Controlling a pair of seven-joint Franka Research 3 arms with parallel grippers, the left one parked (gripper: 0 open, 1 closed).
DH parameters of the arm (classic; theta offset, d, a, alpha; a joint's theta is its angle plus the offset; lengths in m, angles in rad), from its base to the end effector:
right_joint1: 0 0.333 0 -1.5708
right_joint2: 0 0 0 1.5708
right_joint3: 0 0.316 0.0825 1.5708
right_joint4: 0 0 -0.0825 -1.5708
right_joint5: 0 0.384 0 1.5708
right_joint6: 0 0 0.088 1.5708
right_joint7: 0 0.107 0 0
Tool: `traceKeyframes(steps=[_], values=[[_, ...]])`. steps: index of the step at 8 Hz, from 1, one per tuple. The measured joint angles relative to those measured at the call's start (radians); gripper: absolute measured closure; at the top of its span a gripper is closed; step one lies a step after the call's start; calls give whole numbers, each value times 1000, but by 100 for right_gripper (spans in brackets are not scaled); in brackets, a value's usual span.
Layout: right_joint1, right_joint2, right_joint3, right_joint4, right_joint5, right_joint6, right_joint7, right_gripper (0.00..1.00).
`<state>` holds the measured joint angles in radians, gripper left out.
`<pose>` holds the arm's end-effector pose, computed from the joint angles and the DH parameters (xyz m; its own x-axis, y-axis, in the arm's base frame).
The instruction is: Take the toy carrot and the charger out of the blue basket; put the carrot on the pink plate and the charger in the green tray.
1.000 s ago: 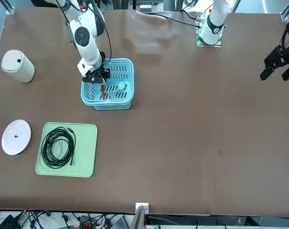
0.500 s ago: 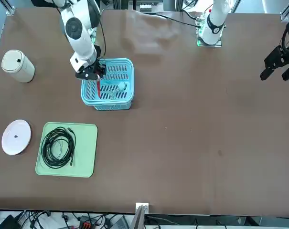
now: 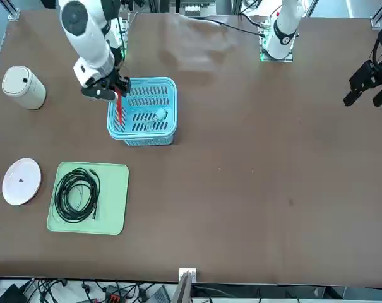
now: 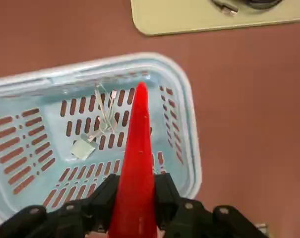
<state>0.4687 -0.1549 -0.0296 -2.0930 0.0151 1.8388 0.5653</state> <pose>0.4502 0.2122 0.4818 0.9869 -0.1311 -0.0938 -0.1281 -0.9911 0.0374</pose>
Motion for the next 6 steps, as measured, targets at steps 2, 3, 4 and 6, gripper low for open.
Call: traceKeyframes(steps=[2, 3, 4, 6], values=[[-107, 42, -2, 175, 0, -128, -137, 63], [-180, 66, -5, 218, 0, -143, -222, 63], [-254, 91, -8, 235, -1, -141, -306, 63], [-393, 148, -14, 256, -5, -112, -460, 63]])
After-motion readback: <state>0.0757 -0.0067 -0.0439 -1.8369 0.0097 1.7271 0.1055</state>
